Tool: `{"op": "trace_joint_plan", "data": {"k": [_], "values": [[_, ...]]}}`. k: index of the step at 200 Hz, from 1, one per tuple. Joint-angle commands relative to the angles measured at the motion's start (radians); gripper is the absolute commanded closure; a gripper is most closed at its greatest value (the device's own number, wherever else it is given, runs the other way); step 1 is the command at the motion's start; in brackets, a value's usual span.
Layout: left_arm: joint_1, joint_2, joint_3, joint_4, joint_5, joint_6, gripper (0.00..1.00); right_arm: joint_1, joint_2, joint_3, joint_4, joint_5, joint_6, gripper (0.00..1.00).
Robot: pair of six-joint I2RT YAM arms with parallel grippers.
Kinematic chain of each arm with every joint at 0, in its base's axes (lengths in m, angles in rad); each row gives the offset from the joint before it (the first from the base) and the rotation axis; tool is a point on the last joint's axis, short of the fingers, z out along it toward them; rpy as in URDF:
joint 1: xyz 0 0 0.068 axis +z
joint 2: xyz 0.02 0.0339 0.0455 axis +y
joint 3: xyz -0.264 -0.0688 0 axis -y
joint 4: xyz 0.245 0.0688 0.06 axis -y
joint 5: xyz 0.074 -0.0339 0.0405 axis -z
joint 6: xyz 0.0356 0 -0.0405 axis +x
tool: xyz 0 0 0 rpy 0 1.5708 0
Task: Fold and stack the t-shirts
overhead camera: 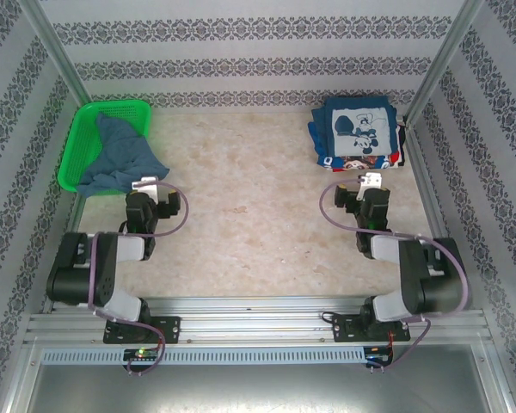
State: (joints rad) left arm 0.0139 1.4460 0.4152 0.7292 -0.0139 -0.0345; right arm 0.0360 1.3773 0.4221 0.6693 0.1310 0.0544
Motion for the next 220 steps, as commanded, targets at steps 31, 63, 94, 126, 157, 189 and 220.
{"op": "trace_joint_plan", "data": {"k": [31, 63, 94, 126, 157, 189, 220], "values": [[-0.001, -0.259, 0.528, -0.922, -0.077, -0.206, 0.0, 0.096, -0.379, 0.342, -0.718, -0.063, 0.2, 0.02], [0.033, -0.14, 0.857, -1.329, -0.117, -0.258, 0.0, 0.194, -0.37, 0.551, -0.99, -0.091, 0.249, 0.02], [0.144, -0.007, 1.055, -1.508, -0.038, -0.287, 0.0, 0.257, -0.321, 0.655, -1.07, -0.169, 0.296, 0.02], [0.225, 0.181, 1.23, -1.583, 0.094, -0.282, 0.0, 0.316, -0.26, 0.717, -1.079, -0.235, 0.316, 0.02], [0.247, 0.386, 1.393, -1.674, 0.059, -0.286, 0.0, 0.356, -0.213, 0.744, -1.09, -0.256, 0.315, 0.02], [0.277, 0.527, 1.512, -1.757, 0.061, -0.296, 0.04, 0.369, -0.204, 0.743, -1.101, -0.271, 0.315, 0.02], [0.297, 0.595, 1.552, -1.821, 0.079, -0.297, 0.07, 0.37, -0.219, 0.727, -1.108, -0.262, 0.318, 0.02]]}}
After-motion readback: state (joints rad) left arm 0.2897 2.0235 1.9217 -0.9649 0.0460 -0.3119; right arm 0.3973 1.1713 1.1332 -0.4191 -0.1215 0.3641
